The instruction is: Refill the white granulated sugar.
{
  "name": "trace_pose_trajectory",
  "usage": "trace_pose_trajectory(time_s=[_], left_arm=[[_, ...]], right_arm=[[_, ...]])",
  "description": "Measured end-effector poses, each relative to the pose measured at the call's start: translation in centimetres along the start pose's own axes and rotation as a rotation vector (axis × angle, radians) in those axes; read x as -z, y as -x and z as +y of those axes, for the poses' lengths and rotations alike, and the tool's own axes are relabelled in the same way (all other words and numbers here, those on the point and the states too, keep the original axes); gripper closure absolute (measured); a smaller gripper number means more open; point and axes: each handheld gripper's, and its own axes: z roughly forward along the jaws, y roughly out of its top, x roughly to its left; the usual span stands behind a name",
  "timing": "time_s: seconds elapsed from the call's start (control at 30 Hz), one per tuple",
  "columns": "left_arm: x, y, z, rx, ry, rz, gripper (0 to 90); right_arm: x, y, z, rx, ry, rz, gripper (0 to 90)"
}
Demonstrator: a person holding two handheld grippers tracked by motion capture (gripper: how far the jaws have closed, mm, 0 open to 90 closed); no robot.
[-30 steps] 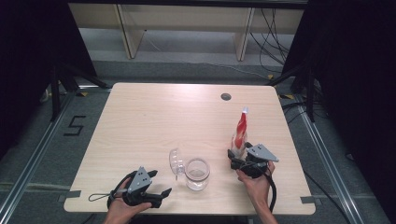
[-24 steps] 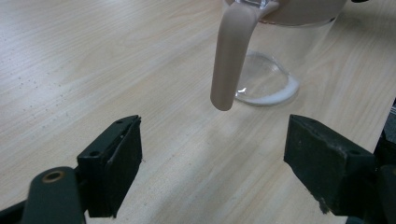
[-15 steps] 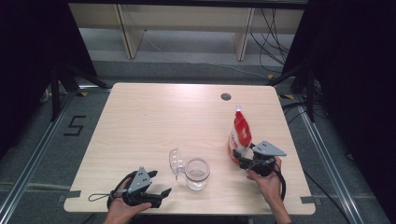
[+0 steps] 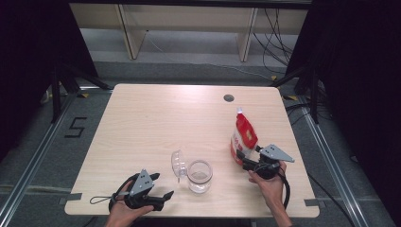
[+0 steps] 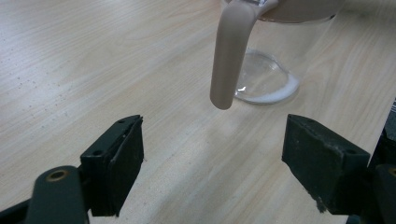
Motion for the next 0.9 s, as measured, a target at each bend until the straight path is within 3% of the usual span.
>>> trace_pose_trajectory(time_s=[0.03,0.1,0.13,0.2,0.23,0.27,0.3,0.4,0.47,0.5,0.6,0.63,0.77,0.9], left_arm=[[0.0,0.0,0.0,-0.004,-0.003,0.002,20.3],[-0.1,0.0,0.0,0.003,0.001,0.0,20.3],[-0.1,0.1,0.0,0.005,0.002,0.0,20.3],[-0.1,0.1,0.0,-0.003,-0.004,0.002,20.3],[-0.2,0.3,-0.1,0.028,-0.002,0.001,20.3],[-0.3,0.4,-0.1,0.037,0.006,0.001,20.3],[-0.2,0.2,-0.1,0.021,-0.009,0.007,20.3],[-0.2,0.3,-0.1,0.024,-0.003,-0.007,20.4],[-0.2,0.2,-0.1,0.011,-0.015,-0.01,20.4],[-0.3,0.4,-0.1,0.026,-0.004,-0.008,20.4],[-0.3,0.4,-0.1,0.026,-0.006,-0.01,20.4],[-0.3,0.4,-0.1,0.025,-0.005,-0.011,20.4],[-0.2,0.4,-0.1,0.02,-0.015,-0.011,20.3],[-0.2,0.4,-0.1,0.021,-0.018,-0.013,20.3]], right_arm=[[0.0,0.0,0.1,0.018,0.005,-0.032,31.5],[-0.2,-0.2,0.1,0.028,0.021,-0.046,31.1],[-0.3,-0.7,-0.1,-0.013,0.028,-0.028,27.8],[-0.5,-0.9,-0.1,0.0,0.014,-0.058,27.2],[-0.7,-0.7,-0.1,0.024,0.012,-0.046,26.9],[-0.9,-0.7,-0.2,0.048,0.023,-0.069,27.9],[-1.0,-0.8,-0.2,0.036,0.02,-0.061,30.1],[-1.4,-0.8,-0.3,0.062,0.043,-0.067,29.9],[-1.6,-0.8,-0.3,0.055,0.043,-0.074,30.6],[-1.7,-0.8,-0.3,0.036,0.059,-0.077,31.1],[-2.1,-0.7,-0.5,0.034,0.046,-0.074,32.8],[-2.2,-0.6,-0.6,0.041,0.064,-0.08,32.7],[-2.2,-0.7,-0.7,-0.002,0.059,-0.089,34.0],[-2.4,-0.8,-0.7,-0.002,0.07,-0.086,33.9]])
